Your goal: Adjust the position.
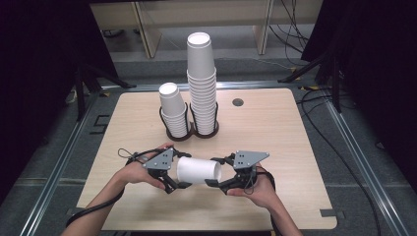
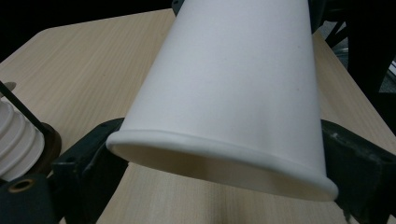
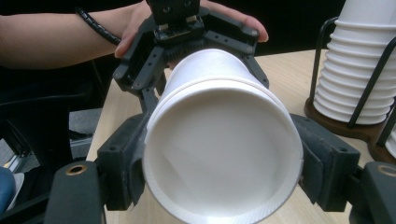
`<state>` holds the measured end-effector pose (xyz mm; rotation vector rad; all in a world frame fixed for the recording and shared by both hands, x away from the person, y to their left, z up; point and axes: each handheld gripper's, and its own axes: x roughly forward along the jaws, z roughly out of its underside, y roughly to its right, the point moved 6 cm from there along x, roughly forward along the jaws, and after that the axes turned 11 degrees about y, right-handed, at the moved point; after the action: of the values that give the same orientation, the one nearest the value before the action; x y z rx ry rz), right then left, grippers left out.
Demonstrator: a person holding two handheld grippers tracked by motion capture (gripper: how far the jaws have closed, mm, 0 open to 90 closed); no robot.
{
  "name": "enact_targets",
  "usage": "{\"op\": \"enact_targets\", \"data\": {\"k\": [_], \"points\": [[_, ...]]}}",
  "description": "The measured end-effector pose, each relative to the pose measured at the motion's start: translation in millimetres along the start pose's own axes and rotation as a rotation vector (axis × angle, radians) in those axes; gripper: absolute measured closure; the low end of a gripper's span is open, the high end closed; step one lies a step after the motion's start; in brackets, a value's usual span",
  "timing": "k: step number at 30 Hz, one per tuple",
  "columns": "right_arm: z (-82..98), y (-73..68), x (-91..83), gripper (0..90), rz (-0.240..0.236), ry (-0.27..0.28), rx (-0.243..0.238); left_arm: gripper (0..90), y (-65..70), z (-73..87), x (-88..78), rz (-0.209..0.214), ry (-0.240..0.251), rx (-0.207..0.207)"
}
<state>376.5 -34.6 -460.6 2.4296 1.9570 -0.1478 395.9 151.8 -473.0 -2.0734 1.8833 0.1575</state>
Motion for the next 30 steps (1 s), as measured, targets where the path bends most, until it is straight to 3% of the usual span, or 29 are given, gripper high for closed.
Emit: {"op": "enact_targets", "data": {"k": [4, 6, 10, 13, 16, 17, 18, 21, 24, 27, 30], "points": [[1.9, -0.6, 1.7, 26.7, 0.012, 0.006, 0.029, 9.6, -1.4, -0.4, -1.3, 0.001, -0.013, 0.022], [1.5, 1.0, 2.4, 26.6, 0.004, 0.004, 0.004, 10.0, -0.3, -1.2, -2.7, 0.000, -0.024, 0.011], [1.1, 0.7, 2.4, 26.5, -0.003, -0.004, 0.007, 10.8, -1.3, -1.3, -4.7, -0.001, -0.032, 0.029], [1.3, 0.5, 3.2, 26.5, -0.007, 0.001, 0.011, 12.3, 0.6, -2.1, -4.4, 0.001, -0.014, 0.019], [2.1, -1.3, 3.9, 26.5, -0.029, -0.005, 0.035, 13.0, 0.7, -2.7, -5.8, 0.000, -0.025, 0.027], [2.0, -1.2, 3.9, 26.5, -0.030, -0.005, 0.035, 13.4, -1.0, -2.5, -7.0, -0.002, -0.040, 0.047], [1.0, 1.1, 4.5, 26.5, -0.016, 0.009, 0.008, 14.1, 0.7, -3.1, -6.2, 0.001, -0.021, 0.026], [1.8, -0.8, 4.9, 26.5, -0.027, 0.004, 0.032, 14.6, 0.5, -3.1, -6.6, 0.001, -0.029, 0.029], [2.5, 0.4, 4.5, 26.4, 0.006, -0.003, 0.029, 15.7, 0.2, -3.6, -7.2, -0.001, -0.037, 0.036], [1.6, 2.7, 5.2, 26.3, 0.002, 0.005, 0.001, 16.3, -0.3, -4.8, -8.5, 0.004, -0.047, 0.036], [1.9, 2.5, 5.2, 26.1, 0.008, -0.001, 0.014, 16.4, -0.6, -4.9, -9.0, 0.006, -0.059, 0.039]]}}
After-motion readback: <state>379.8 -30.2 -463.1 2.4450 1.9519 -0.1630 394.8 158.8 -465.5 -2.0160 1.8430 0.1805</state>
